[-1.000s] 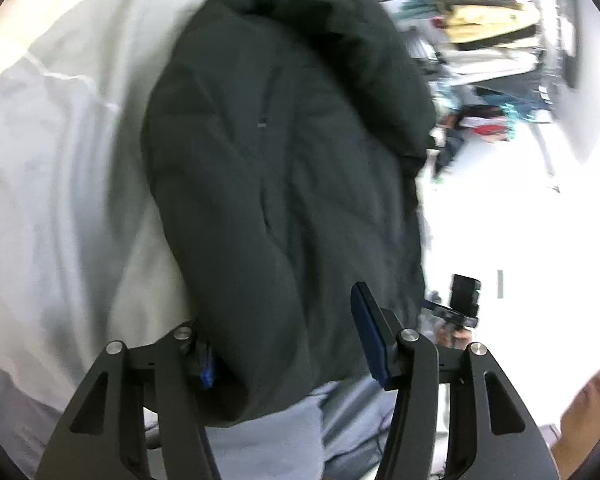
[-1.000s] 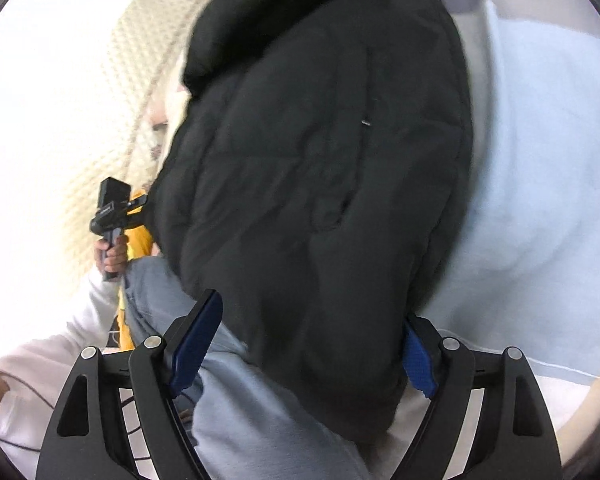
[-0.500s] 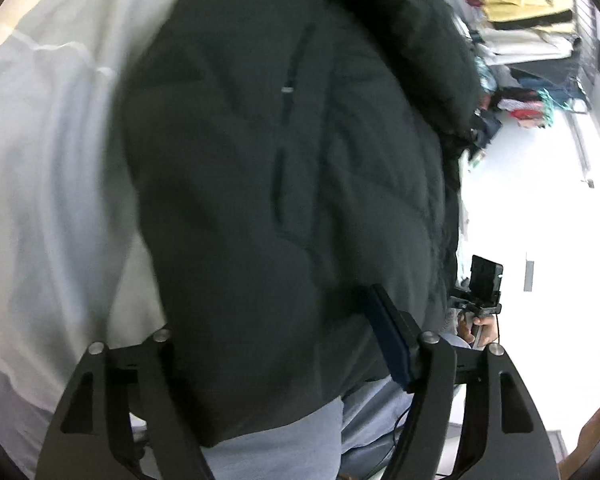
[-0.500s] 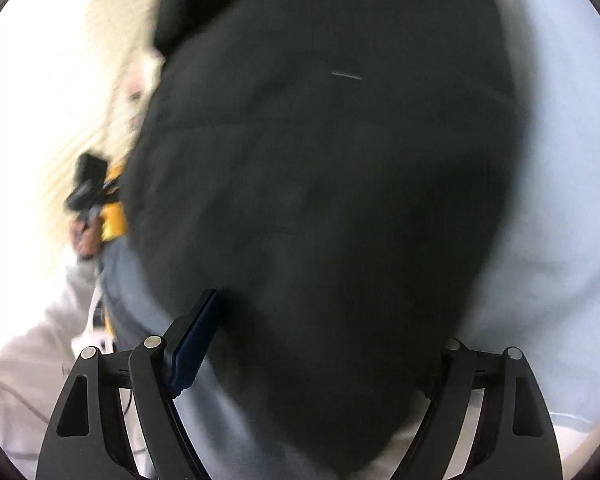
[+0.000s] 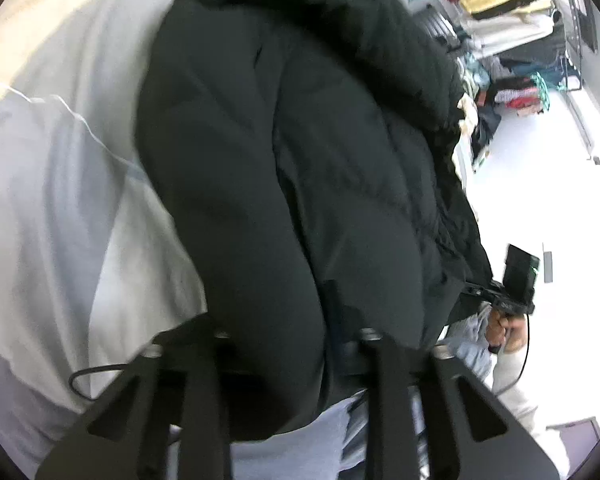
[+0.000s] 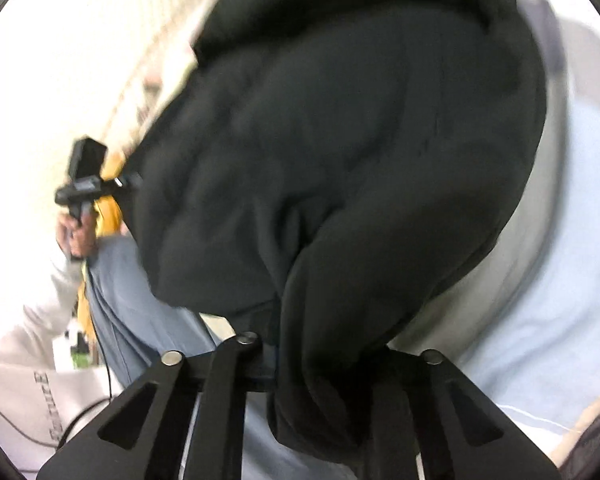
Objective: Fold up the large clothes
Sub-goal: 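Swing the held jacket over onto itself with both tools, folding it in half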
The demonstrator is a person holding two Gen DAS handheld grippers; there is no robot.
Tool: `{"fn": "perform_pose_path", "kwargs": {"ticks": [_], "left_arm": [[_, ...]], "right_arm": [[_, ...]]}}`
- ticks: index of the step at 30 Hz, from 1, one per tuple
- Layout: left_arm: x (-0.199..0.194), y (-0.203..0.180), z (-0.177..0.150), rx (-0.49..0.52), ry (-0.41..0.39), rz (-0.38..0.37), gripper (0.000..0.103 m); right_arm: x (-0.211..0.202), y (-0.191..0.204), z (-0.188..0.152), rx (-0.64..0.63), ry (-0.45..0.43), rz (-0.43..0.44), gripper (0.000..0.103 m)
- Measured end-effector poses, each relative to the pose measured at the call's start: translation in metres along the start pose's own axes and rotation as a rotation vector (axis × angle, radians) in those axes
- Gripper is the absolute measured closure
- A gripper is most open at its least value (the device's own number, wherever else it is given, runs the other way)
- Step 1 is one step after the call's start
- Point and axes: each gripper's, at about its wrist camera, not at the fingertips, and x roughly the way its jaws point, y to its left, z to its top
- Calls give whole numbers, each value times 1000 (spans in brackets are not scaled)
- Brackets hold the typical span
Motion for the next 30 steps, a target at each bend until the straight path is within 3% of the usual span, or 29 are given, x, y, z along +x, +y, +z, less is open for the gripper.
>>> {"fn": "perform_pose_path", "kwargs": {"ticks": [2,7,14,25,30], "left_arm": [[-16,-12,1,5,-44,-7,95],[-82,-56,2,52,-201,-64,98],[-159,-100,-32,115,-343,-135,98],[-188,-112,-131,107,-268,-94,98],[-185,-109,-150,79,-234,-76,98]], "right_arm": [[-25,22,8,-36,-87,-30,96],[-89,58,24,-66,-262,-92,97],[-170,101,-9,-85,-452,-102,98],[-201,161,-138,11,-546,-70,98],[-202,167,-164,61,-548,-58,98]]}}
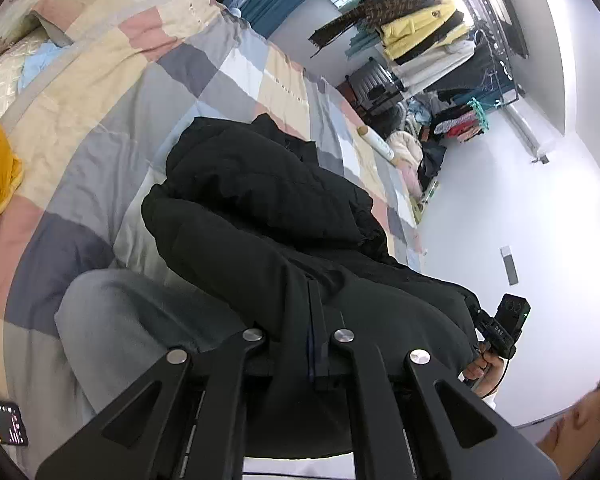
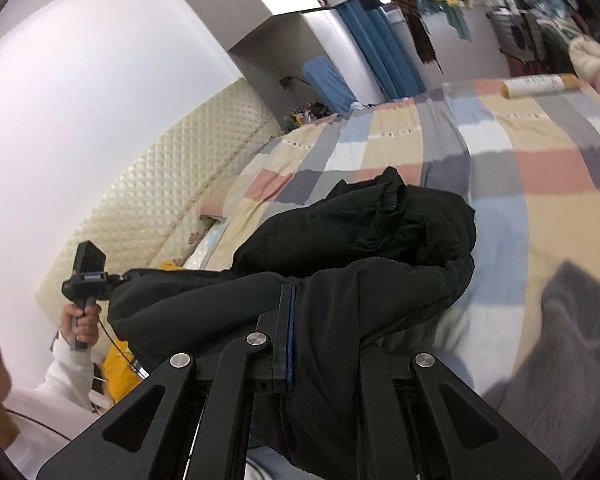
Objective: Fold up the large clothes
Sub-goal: 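Swing the held jacket over onto itself with both tools, folding it in half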
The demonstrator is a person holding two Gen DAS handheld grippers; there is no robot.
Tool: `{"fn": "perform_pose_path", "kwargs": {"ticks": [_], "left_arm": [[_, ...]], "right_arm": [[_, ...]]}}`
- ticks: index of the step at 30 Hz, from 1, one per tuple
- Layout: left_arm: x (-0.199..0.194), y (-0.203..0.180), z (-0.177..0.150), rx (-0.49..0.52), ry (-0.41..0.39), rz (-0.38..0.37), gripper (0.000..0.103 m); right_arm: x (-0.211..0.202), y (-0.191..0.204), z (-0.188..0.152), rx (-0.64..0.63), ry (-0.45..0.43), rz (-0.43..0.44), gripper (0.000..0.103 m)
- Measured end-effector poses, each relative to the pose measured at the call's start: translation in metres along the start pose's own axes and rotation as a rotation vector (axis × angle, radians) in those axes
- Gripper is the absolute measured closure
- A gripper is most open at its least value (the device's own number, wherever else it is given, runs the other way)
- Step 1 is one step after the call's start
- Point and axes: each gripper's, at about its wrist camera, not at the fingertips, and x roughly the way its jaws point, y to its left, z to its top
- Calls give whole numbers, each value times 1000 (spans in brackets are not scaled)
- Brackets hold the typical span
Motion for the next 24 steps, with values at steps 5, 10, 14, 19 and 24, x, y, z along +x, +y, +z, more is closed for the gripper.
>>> {"fn": "perform_pose_path", "kwargs": {"ticks": [5,10,14,19,24], "left_arm": [[5,-6,21,8,-11,6,98],[15,-19,62,57,-24,49,97],[32,-25,95,107,-52,110,97],[61,-18,145,77,-60,165,96],[104,-19,188,99,-66,285,96]], "right_arm": [[1,-11,16,41,-33,16,98],[12,-31,57,86,-63,21,98],[29,-53,92,138,-83,3,99],[64,-86,131,196,-81,-41,100],[107,-107,165,219,-70,-117,100]]}}
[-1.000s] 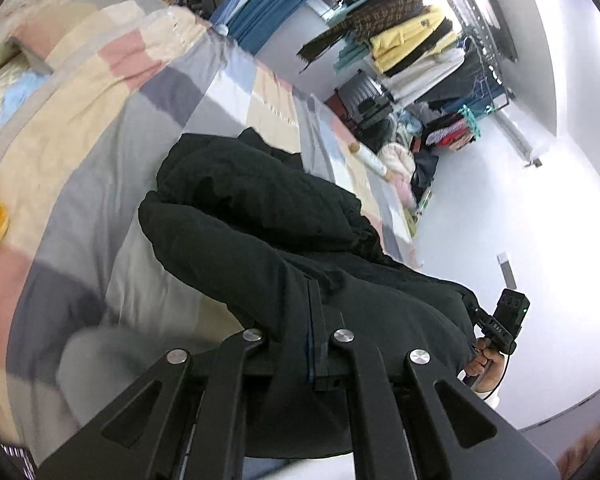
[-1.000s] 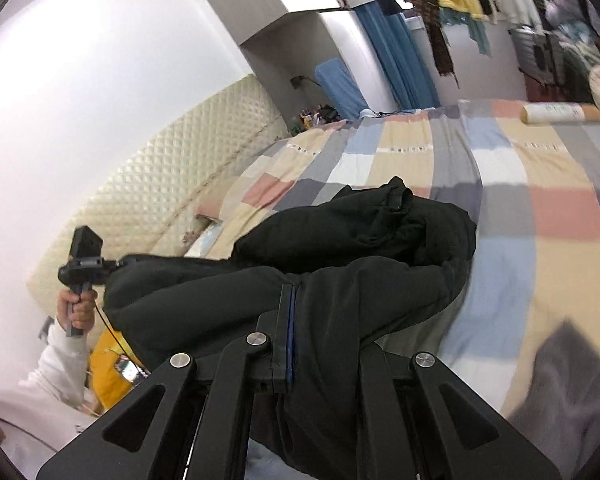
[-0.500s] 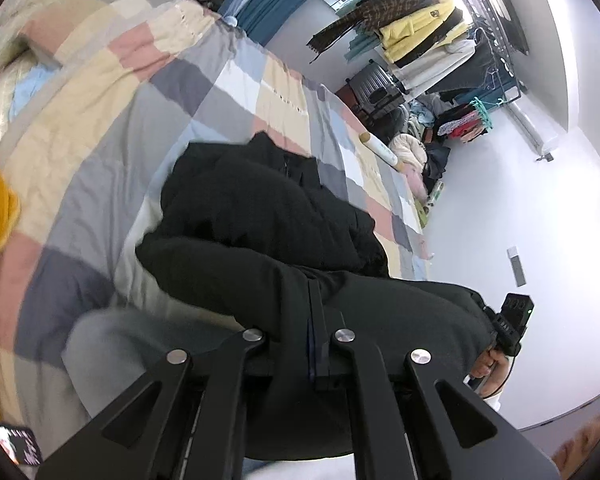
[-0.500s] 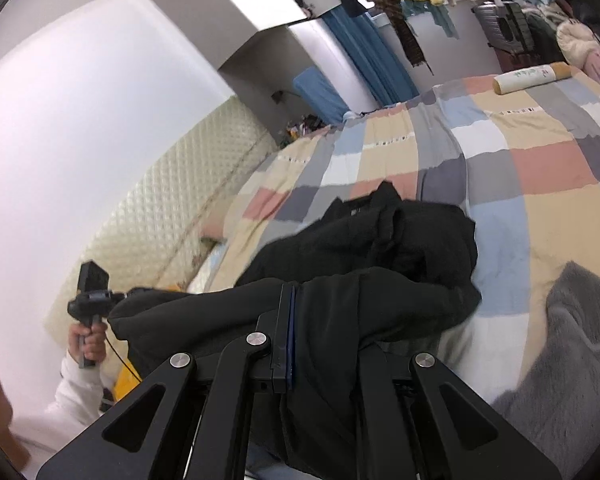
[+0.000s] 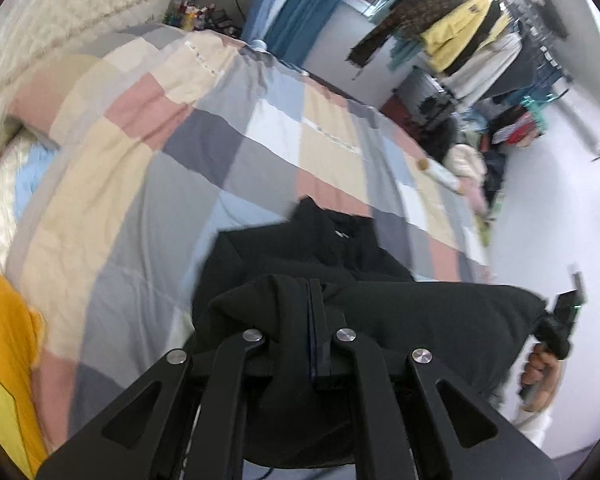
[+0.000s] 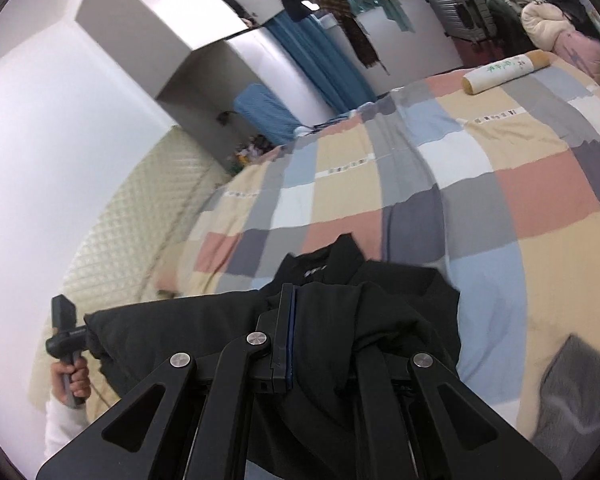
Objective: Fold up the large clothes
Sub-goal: 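Swing the held jacket over onto itself with both tools, folding it in half, then lower the folded jacket onto the bedspread and open both tools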
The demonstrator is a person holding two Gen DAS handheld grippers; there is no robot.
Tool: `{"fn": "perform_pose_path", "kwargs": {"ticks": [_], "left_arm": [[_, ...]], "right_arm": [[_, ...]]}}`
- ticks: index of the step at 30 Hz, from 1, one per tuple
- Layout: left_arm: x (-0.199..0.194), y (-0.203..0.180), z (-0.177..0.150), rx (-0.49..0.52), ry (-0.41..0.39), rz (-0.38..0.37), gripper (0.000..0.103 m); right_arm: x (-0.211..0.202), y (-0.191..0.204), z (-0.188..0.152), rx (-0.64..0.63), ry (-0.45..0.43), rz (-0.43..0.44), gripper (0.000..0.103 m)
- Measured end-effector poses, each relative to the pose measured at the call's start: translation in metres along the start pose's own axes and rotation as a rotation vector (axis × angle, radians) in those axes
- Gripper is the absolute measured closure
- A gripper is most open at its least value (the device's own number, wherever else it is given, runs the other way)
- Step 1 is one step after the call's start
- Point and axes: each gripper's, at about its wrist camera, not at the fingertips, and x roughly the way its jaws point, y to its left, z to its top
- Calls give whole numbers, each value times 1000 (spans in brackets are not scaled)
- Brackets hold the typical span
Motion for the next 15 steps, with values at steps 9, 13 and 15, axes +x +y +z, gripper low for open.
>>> {"fn": "perform_pose_path", "kwargs": {"ticks": [9,13,15], "left_arm": [[89,-5,66,1,-17,156,95],[135,-2,78,12,-11,230,94],[157,3,83,13,-1,254,94]], "right_arm": [[95,-38,56,59,30,-153,101],[146,-59,64,63,77,-232,101],[168,-68,64,65,104,-255,102]]}}
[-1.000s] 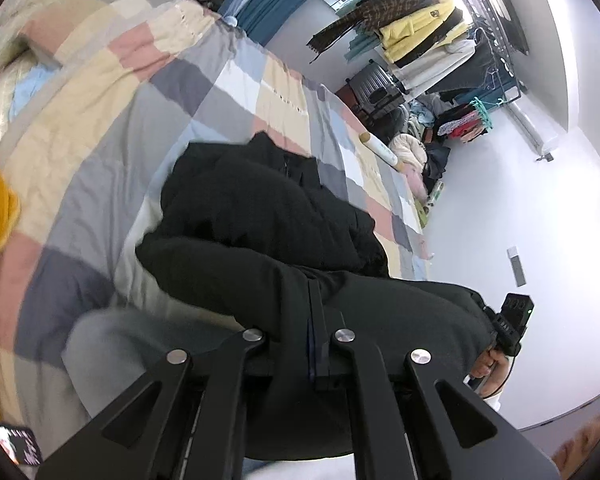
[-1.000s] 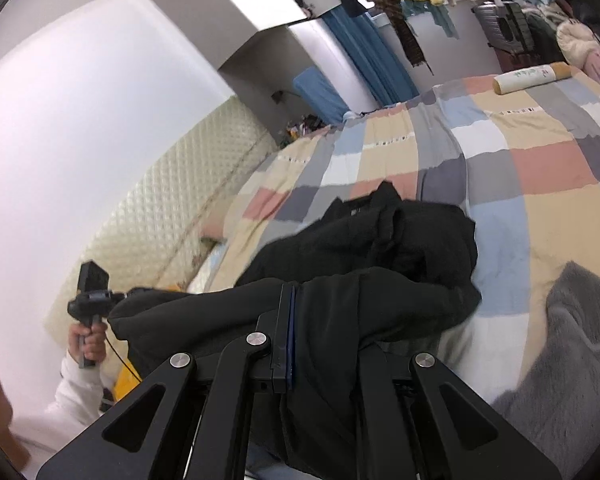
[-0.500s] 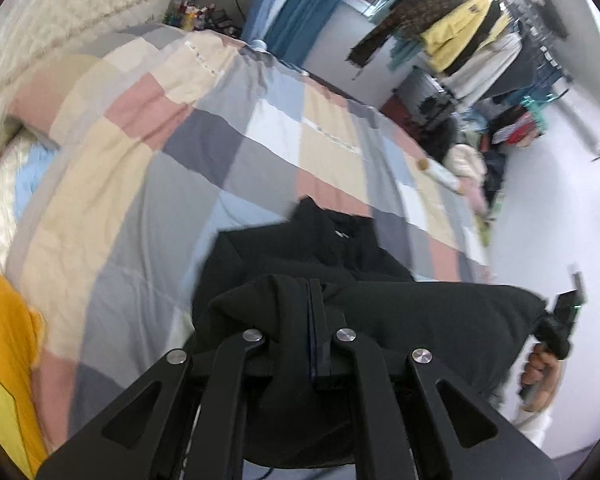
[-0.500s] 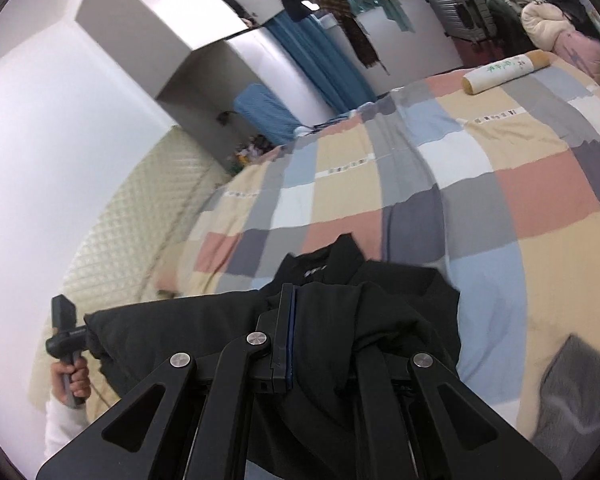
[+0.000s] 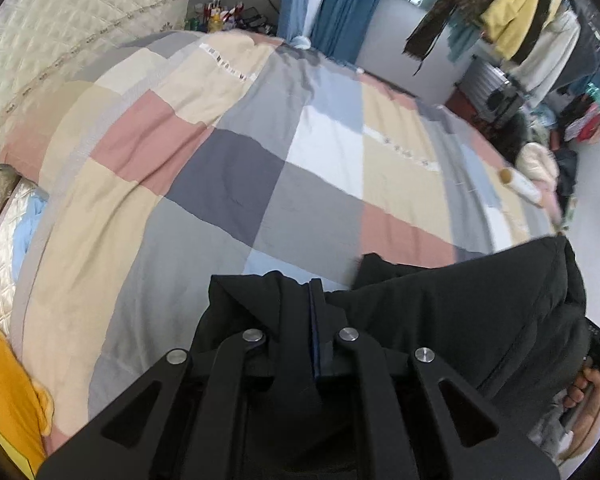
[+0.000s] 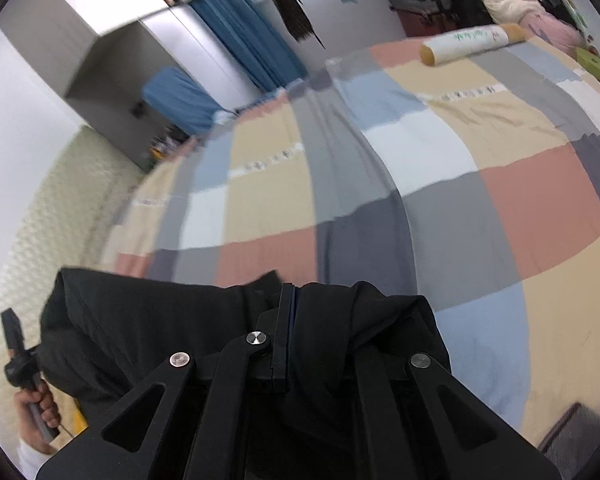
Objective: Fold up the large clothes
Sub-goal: 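Lower the folded jacket onto the bedspread and open both tools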
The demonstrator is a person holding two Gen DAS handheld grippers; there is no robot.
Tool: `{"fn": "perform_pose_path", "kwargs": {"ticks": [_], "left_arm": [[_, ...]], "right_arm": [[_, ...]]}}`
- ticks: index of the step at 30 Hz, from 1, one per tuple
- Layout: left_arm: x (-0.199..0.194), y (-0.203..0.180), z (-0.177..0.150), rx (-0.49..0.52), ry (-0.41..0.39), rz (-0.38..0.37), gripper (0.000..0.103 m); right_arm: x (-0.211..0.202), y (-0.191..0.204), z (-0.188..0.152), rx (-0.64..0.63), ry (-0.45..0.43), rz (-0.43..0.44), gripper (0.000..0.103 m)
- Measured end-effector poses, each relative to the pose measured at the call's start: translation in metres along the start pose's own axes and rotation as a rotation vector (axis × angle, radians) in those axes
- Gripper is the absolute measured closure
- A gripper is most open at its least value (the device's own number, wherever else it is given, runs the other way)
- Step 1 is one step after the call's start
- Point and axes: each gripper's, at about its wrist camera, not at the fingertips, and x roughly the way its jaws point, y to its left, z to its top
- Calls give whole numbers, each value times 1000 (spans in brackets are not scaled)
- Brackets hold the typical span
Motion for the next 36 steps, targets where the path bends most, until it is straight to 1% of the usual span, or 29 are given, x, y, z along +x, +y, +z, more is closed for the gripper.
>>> {"fn": "perform_pose_path", "kwargs": {"ticks": [3,7,9,11,13,16,19,20,22,25,27,28,29,30,31,32,33,35,36], "left_arm": [[31,0,2,3,9,20,94],[73,4,1,-5,53,50,93],[91,5,-3,-3,67,67,93],[106,4,-6,11,98,82,93],[114,3,-7,6,109,83,93],[112,7,-7,-8,117,65,93],[104,9,-10,-25,118,42,93],[102,10,-11,-28,131,27,93],[97,15,-16,-71,172,-11,93],[80,23,-21,-147,186,-60,90],[65,24,-22,-152,192,-89,85],[54,25,-23,-157,190,-97,75],[46,26,-23,-163,187,-104,60],[34,26,-24,-168,174,-115,49],[24,25,-23,-164,155,-114,29],[10,23,-23,-148,129,-115,23],[-4,18,-21,-120,102,-106,23],[-29,5,-18,-57,34,-74,23],[-41,-6,-19,-9,-14,-51,23]], "right_arm": [[33,-6,2,-4,39,-30,102],[72,-13,2,-15,104,-53,103],[90,-16,0,-17,134,-51,103],[106,-18,-4,-18,165,-47,103],[118,-20,-7,-13,188,-33,103],[116,-25,-5,12,193,-10,103],[103,-31,-6,53,191,40,103],[96,-35,-7,79,191,66,100],[84,-39,-8,108,195,101,96],[58,-35,-10,111,202,127,92],[32,-27,-11,86,190,118,85],[21,-22,-11,74,187,107,80],[12,-18,-10,63,184,98,73],[0,-13,-9,44,174,86,68],[-13,-6,-8,11,157,58,60],[-23,1,-6,-23,141,20,56],[-33,9,-5,-55,121,-15,53],[-54,25,-1,-101,63,-39,41],[-63,35,-1,-124,23,-48,29]]}}
